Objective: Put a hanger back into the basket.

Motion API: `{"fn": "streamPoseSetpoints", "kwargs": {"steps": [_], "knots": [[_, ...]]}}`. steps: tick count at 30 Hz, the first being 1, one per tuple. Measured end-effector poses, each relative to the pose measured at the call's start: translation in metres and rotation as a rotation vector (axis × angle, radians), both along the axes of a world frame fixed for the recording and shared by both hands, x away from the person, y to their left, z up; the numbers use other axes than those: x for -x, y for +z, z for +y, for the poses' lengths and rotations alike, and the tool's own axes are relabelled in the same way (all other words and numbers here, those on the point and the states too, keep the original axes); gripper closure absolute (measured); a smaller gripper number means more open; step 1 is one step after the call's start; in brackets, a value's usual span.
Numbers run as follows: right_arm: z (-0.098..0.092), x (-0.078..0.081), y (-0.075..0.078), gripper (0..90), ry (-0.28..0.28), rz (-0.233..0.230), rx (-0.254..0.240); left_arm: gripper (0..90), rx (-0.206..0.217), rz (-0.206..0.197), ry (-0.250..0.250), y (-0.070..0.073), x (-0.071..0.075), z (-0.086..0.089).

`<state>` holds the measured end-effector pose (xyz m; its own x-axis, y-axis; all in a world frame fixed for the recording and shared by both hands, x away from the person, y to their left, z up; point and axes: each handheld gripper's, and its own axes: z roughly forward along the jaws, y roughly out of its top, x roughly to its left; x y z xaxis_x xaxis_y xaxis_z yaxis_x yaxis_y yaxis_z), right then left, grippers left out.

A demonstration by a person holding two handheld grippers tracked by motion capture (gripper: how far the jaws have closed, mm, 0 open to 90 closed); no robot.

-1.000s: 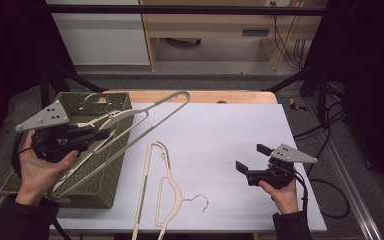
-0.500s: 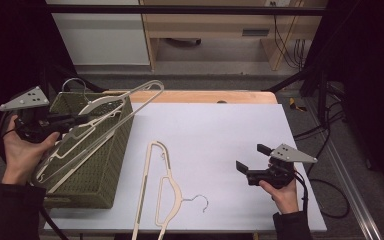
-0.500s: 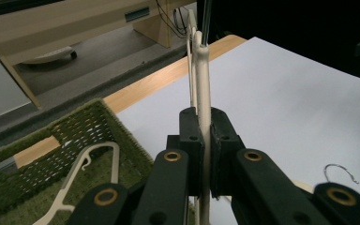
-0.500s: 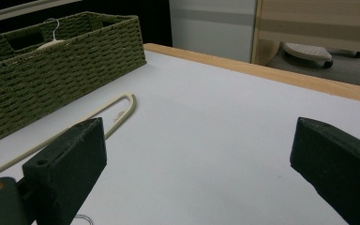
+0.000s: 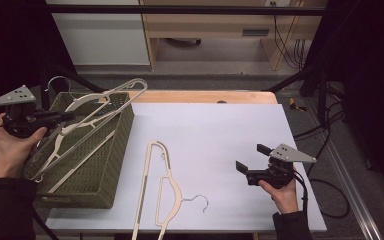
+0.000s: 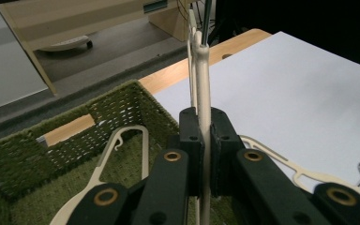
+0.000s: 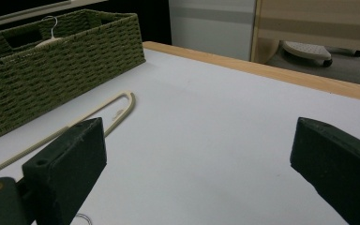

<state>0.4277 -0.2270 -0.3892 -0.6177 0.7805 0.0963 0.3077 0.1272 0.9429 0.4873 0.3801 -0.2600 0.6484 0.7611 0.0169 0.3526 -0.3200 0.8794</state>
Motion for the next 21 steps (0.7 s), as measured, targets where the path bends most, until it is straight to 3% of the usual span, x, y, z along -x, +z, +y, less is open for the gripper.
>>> {"fn": "streamPoseSetpoints", "kwargs": {"steps": [21], "knots": [[-0.001, 0.0, 0.0, 3.7, 0.004, -0.002, 0.007, 85.8, -0.028, 0.024, 0.074, -0.024, -0.003, 0.045]]}}
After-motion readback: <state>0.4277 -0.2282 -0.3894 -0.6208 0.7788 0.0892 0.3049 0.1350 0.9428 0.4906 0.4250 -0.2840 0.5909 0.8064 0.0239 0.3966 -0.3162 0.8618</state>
